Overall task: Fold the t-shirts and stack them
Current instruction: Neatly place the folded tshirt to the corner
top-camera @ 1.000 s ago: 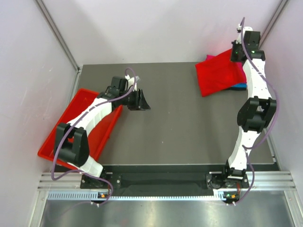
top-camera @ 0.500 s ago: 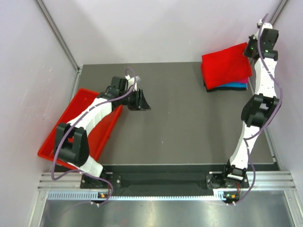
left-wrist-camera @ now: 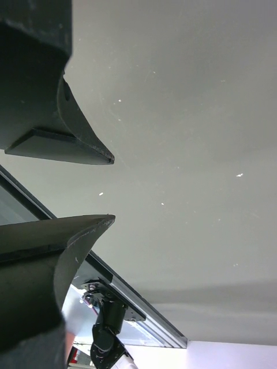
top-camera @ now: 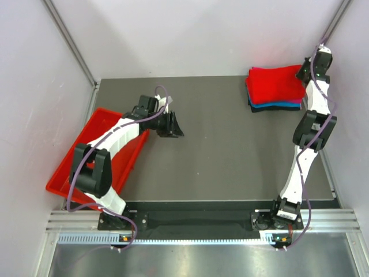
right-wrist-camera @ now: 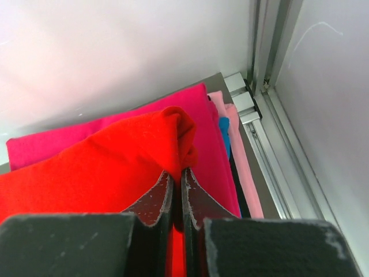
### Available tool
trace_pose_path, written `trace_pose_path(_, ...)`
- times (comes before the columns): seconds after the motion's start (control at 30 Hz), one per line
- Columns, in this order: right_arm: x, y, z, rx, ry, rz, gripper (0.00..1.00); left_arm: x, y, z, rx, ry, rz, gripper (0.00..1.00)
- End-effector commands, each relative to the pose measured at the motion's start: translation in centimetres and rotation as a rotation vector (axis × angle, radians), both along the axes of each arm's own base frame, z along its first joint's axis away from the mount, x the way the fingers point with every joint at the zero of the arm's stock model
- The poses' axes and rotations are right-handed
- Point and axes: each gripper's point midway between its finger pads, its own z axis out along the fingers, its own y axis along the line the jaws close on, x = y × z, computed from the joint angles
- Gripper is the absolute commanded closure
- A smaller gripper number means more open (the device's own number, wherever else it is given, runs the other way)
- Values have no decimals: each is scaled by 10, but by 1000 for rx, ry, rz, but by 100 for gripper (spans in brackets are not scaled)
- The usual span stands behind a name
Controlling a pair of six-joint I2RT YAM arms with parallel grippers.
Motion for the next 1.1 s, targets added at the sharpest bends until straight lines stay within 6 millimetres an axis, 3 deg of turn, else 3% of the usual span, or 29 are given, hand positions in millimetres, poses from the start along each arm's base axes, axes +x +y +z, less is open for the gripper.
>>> trace_pose_path(0.0, 8, -30, 51, -26, -155, -94, 100, 7, -5, 12, -40, -40, -10, 55)
trace_pose_path(0.2, -1, -47, 57, -22, -162, -172, 100, 6, -7, 12, -49, -33, -16, 56)
trace_pose_path(0.37, 3, -41, 51, 8, -166, -147, 99, 6, -7, 13, -51, -38, -18, 56)
trace_pose_path(0.4, 5, -38, 52, 16, -171, -136, 93, 5, -7, 14, -53, -39, -20, 56)
trace_pose_path(0.43, 5, -38, 51, 22, -171, -139, 73, 5, -7, 14, -54, -36, -19, 56)
trace_pose_path(0.5, 4, -37, 53, 36, -173, -142, 61, 5, -7, 13, -52, -35, -18, 56)
trace_pose_path(0.53, 3, -36, 56, 37, -174, -135, 49, 4, -8, 15, -61, -38, -24, 56)
trace_pose_path(0.6, -2, -30, 71, 41, -183, -113, 33, 4, -10, 19, -77, -41, -31, 56)
trace_pose_path(0.63, -5, -27, 79, 41, -186, -108, 10, 2, -11, 24, -89, -43, -34, 56)
trace_pose_path(0.67, -10, -24, 83, 41, -175, -104, 0, 3, -12, 28, -98, -54, -36, 56)
trace_pose_path(0.73, -25, -13, 106, 52, -186, -80, 0, 3, -12, 39, -113, -78, -36, 55)
trace_pose_path(0.77, -38, -4, 135, 51, -218, -65, 0, 3, -13, 44, -120, -86, -36, 55)
trace_pose_path(0.8, -48, 3, 121, 73, -170, -52, 0, 3, -14, 48, -128, -94, -41, 55)
trace_pose_path(0.93, -96, 47, 143, 73, -149, 2, 0, 4, -17, 79, -179, -138, -29, 55)
trace_pose_path(0.97, -113, 56, 165, 62, -177, 12, 0, 2, -19, 87, -201, -143, -42, 55)
trace_pose_path(1.0, -123, 66, 149, 85, -135, 30, 0, 0, -20, 92, -210, -149, -44, 55)
trace_pose_path(1.03, -132, 78, 145, 101, -108, 56, 0, -2, -20, 102, -227, -166, -41, 54)
trace_pose_path(1.07, -147, 90, 160, 94, -124, 90, 0, -4, -20, 105, -231, -174, -43, 54)
